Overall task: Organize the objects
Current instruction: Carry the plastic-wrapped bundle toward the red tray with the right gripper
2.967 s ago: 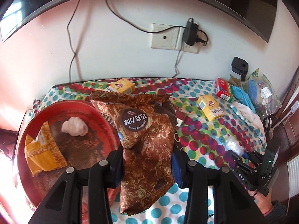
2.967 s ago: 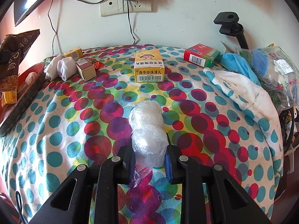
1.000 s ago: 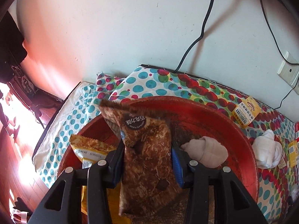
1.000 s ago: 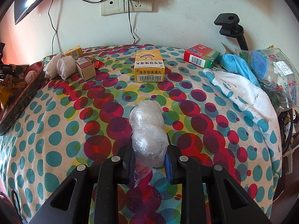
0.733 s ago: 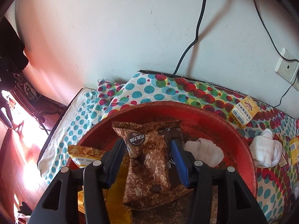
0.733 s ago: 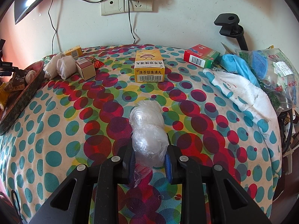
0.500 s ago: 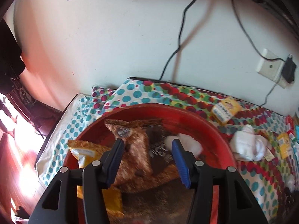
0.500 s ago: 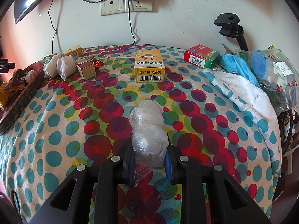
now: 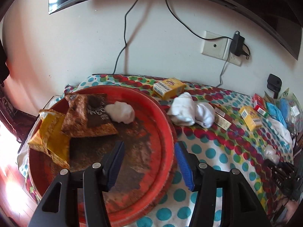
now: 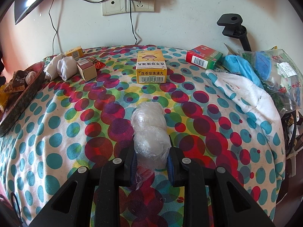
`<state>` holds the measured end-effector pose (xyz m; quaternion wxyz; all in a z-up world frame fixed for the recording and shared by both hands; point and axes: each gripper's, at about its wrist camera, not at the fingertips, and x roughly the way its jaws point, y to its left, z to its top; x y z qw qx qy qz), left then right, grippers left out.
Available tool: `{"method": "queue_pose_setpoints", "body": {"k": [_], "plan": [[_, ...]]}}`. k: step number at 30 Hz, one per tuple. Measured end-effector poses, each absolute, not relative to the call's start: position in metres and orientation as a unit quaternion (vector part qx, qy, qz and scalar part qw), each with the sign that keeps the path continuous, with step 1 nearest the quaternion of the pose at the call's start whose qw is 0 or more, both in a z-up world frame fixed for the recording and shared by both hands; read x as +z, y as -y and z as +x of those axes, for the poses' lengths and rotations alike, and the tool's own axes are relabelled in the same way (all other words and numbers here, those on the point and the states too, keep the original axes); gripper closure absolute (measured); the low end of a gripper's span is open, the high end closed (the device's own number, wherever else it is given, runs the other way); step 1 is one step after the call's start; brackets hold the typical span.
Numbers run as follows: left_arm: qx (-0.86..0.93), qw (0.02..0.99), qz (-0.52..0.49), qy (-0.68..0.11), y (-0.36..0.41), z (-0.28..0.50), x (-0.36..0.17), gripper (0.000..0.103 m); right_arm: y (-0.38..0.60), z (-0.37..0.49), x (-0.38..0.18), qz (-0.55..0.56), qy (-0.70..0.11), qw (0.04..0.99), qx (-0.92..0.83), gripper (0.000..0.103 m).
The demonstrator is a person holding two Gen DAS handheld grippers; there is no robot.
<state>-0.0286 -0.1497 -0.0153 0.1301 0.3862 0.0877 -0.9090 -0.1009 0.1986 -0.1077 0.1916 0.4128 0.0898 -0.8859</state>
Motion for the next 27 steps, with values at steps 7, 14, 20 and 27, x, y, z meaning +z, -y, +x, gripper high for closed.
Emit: {"method": "queue_pose_setpoints", "body": {"k": [7,14,20,27], "plan": [[-0.915,0.122,0.379,-0.070,0.155,-0.020,-0.028,0.047,-0.200,-0.102,-0.108,0.412,-0.094,0.187,-0.887,0.076],[-0.925,0.133,0.355,-0.014,0.166,-0.016,-0.030,0.047,-0.202,-0.108,-0.105,0.430,-0.091,0.167,-0.882,0.080],[-0.918,0.154,0.364,0.019,0.174,-0.018,-0.039,0.047,-0.198,-0.106,-0.086,0.417,-0.100,0.153,-0.890,0.081],[-0.916,0.157,0.368,0.007,0.185,-0.016,-0.040,0.047,-0.187,-0.107,-0.067,0.418,-0.099,0.171,-0.887,0.081]]}}
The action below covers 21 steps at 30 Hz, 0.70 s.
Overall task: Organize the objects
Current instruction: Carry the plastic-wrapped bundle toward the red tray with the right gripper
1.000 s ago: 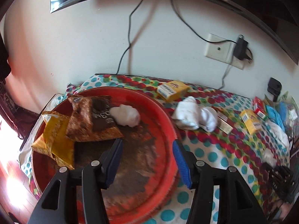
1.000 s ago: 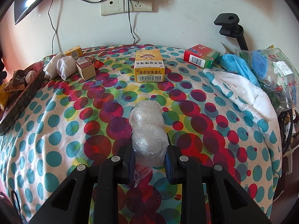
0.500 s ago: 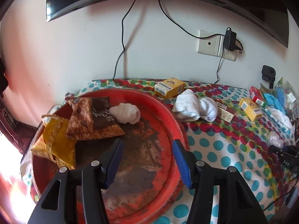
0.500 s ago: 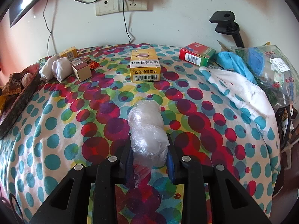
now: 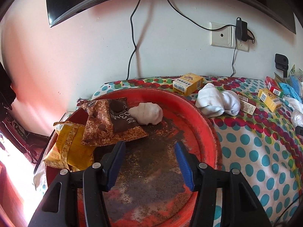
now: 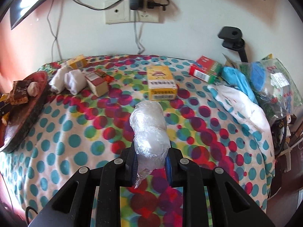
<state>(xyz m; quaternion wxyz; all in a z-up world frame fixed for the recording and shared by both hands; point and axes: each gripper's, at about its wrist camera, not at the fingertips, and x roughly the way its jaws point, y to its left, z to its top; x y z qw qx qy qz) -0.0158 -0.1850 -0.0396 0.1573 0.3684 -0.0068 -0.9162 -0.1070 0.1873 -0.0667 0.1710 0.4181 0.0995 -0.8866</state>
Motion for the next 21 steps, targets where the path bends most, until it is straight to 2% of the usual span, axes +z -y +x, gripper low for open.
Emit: {"method": "queue_pose_setpoints", "body": {"k": [9,21], "plan": [[-0.913,0.173,0.368,-0.021,0.209,-0.011,-0.038,0.047,-0.133,-0.086,-0.040,0.407,-0.097,0.250,-0.873,0.081],[-0.909,0.197,0.365,-0.045,0.241,-0.003,-0.035,0.047,-0.011,-0.043,-0.024,0.395,-0.125,0.359,-0.836,0.079]]}}
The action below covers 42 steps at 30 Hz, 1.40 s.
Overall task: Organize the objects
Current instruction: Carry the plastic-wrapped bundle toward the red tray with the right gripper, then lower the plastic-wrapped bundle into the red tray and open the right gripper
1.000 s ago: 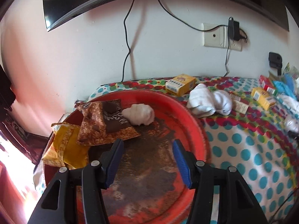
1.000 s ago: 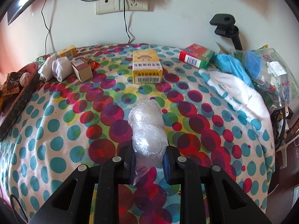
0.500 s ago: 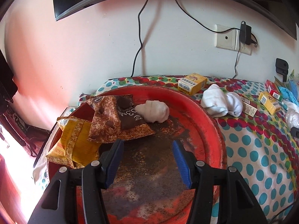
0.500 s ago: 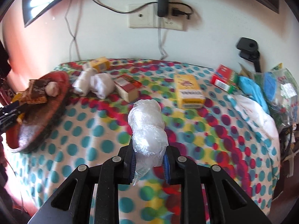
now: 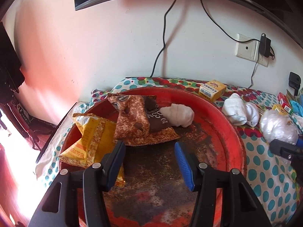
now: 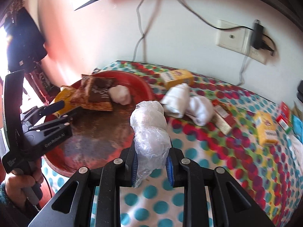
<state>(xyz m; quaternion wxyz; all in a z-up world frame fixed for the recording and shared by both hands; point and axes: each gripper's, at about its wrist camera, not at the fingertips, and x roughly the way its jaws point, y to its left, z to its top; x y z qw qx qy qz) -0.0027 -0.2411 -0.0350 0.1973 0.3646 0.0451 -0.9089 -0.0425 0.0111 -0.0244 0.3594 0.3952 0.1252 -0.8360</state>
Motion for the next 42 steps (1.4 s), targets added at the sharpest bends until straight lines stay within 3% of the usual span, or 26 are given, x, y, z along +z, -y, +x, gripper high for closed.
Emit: {"method": "queue_pose_setpoints", "body": {"k": [5,14,28,32,37,40,42], "plan": [[-0.905,0.223,0.359,-0.044,0.258,0.004,-0.032,0.047,0.051,-0.033,-0.033,0.395,-0.133,0.387,-0.823,0.079],[-0.901,0.223,0.348,-0.134,0.295,0.015,-0.033,0.047,0.115,-0.035,-0.050,0.401,-0.174,0.413,-0.799,0.079],[-0.896,0.236,0.363,-0.104,0.285,0.005,-0.041,0.047,0.143,-0.054,-0.090,0.441,-0.186,0.407,-0.778,0.077],[-0.895,0.240,0.364,-0.098,0.284,0.005,-0.041,0.047,0.134,-0.054,-0.085,0.433,-0.171,0.414,-0.783,0.047],[-0.895,0.239,0.363,-0.103,0.284,0.004,-0.041,0.047,0.101,-0.058,-0.061,0.407,-0.143,0.415,-0.801,0.044],[-0.894,0.239,0.365,-0.097,0.280,0.003,-0.042,0.047,0.056,-0.068,-0.042,0.369,-0.132,0.396,-0.831,0.033],[-0.895,0.237,0.365,-0.097,0.278,0.002,-0.042,0.047,0.026,-0.078,-0.036,0.345,-0.139,0.375,-0.849,0.031]]}}
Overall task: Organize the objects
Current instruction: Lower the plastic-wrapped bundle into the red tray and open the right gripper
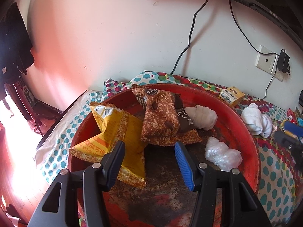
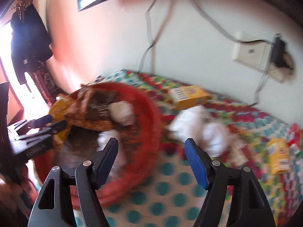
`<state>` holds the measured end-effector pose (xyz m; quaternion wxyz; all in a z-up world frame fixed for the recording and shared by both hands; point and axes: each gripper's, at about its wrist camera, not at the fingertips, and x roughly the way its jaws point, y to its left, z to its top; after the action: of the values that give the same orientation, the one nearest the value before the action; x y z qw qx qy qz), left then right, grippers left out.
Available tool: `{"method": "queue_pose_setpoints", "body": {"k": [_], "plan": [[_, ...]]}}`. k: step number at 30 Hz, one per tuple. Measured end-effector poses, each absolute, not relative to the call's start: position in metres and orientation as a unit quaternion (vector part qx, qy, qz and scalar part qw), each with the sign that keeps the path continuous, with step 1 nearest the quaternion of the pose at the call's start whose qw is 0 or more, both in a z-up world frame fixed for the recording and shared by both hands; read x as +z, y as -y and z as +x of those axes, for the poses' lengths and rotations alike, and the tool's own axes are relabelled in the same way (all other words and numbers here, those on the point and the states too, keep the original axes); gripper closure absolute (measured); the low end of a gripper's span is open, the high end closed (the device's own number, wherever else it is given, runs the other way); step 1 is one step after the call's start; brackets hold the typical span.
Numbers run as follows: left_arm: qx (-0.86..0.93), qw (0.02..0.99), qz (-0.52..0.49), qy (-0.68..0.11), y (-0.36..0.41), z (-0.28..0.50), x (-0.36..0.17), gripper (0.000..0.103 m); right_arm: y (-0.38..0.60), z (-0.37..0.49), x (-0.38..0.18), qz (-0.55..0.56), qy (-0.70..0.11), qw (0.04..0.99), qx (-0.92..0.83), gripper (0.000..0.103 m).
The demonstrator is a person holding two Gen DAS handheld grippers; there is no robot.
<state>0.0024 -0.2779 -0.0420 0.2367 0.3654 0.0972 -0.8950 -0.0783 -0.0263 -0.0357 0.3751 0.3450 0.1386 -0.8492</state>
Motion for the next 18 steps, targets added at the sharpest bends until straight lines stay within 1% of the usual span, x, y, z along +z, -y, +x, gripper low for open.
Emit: {"method": "queue_pose_setpoints", "body": {"k": [3,5,9,15,18], "plan": [[-0.896,0.232,0.367,-0.093,0.273,0.000,-0.042,0.047,-0.028,-0.105,-0.034,0.340,-0.155,0.307,-0.875,0.030],[-0.896,0.233,0.369,-0.084,0.269,-0.002,-0.043,0.047,-0.064,-0.125,-0.034,0.346,-0.145,0.271,-0.887,0.029],[-0.895,0.231,0.375,-0.064,0.258,-0.006,-0.047,0.047,-0.122,-0.165,-0.056,0.371,-0.158,0.196,-0.894,0.029],[-0.896,0.216,0.384,-0.047,0.240,-0.015,-0.053,0.047,-0.151,-0.193,-0.081,0.391,-0.157,0.173,-0.890,0.029],[-0.895,0.211,0.390,-0.034,0.230,-0.019,-0.056,0.047,-0.157,-0.205,-0.089,0.393,-0.141,0.166,-0.893,0.029]]}}
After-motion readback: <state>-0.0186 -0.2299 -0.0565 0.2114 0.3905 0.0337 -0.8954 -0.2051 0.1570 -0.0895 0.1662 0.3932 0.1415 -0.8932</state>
